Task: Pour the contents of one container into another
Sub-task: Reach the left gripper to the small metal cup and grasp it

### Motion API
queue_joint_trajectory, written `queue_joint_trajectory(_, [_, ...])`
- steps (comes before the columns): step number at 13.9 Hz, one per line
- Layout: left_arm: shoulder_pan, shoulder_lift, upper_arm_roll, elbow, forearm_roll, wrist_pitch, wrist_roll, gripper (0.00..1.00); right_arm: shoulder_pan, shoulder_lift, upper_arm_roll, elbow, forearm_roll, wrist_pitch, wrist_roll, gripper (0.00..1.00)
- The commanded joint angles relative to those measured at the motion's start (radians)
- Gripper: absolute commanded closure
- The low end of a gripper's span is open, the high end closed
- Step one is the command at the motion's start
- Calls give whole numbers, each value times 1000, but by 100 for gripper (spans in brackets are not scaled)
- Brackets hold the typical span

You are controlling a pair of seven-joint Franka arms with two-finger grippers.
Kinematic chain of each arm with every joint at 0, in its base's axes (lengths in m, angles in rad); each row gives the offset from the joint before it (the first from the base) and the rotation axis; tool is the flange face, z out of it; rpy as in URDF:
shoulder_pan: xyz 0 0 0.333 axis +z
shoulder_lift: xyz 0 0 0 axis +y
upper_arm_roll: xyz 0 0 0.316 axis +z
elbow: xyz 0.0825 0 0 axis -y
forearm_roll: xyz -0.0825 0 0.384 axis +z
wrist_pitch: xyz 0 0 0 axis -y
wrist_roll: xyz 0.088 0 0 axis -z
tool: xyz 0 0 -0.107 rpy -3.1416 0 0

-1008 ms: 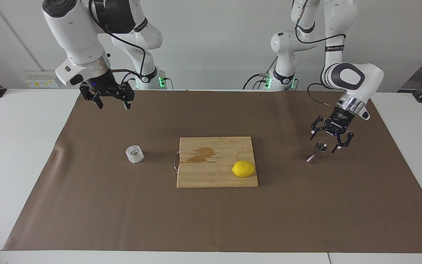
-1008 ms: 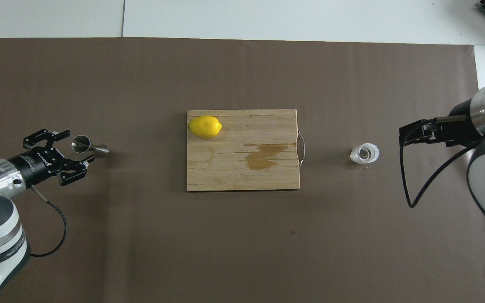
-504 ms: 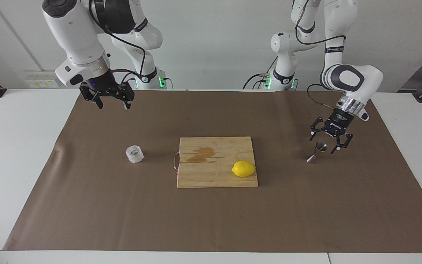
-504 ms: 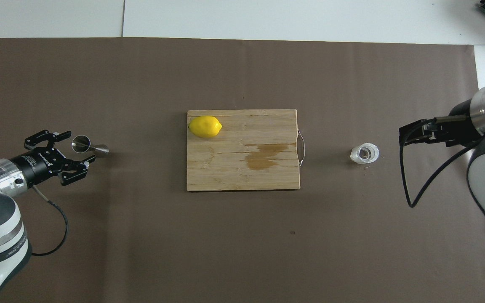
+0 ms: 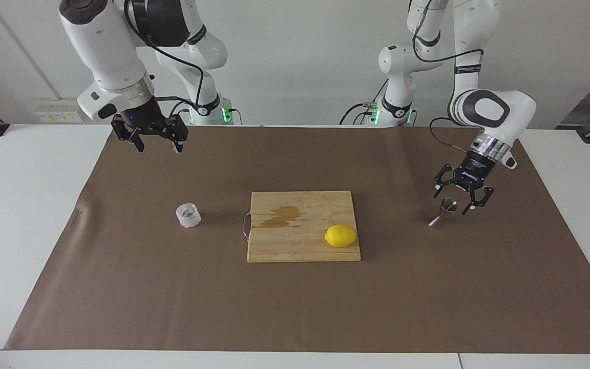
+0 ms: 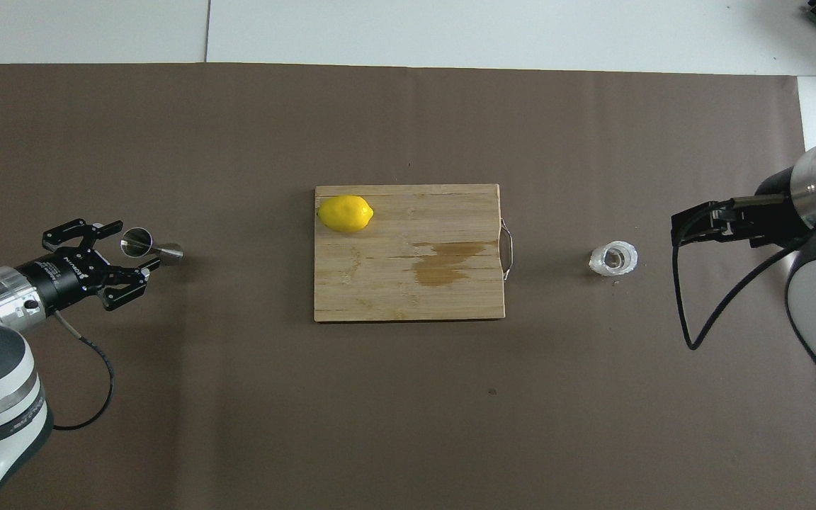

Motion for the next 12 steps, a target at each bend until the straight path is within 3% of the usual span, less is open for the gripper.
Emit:
queue_joint_trajectory(1, [-15,14,7,14,-19,18,-7,29,-18,5,9,11,26,-12,-26,0])
queue_joint_trajectory(5, [-13,15,7,16,-19,15,-7,66,-18,4,9,11,26,-12,-26,0])
queue_joint_trajectory(7, [-8,15,7,25,-19,5,-7,94,-18,4,9,10,26,-12,-26,0])
queue_joint_trajectory(8, [-5,18,7,40,-18,-3,-10,100,-18,5,9,11,26,-12,-26,0])
queue_joint_trajectory(12, [-2,31,8,123,-9,-98,-16,100,-18,4,9,11,26,-12,-26,0])
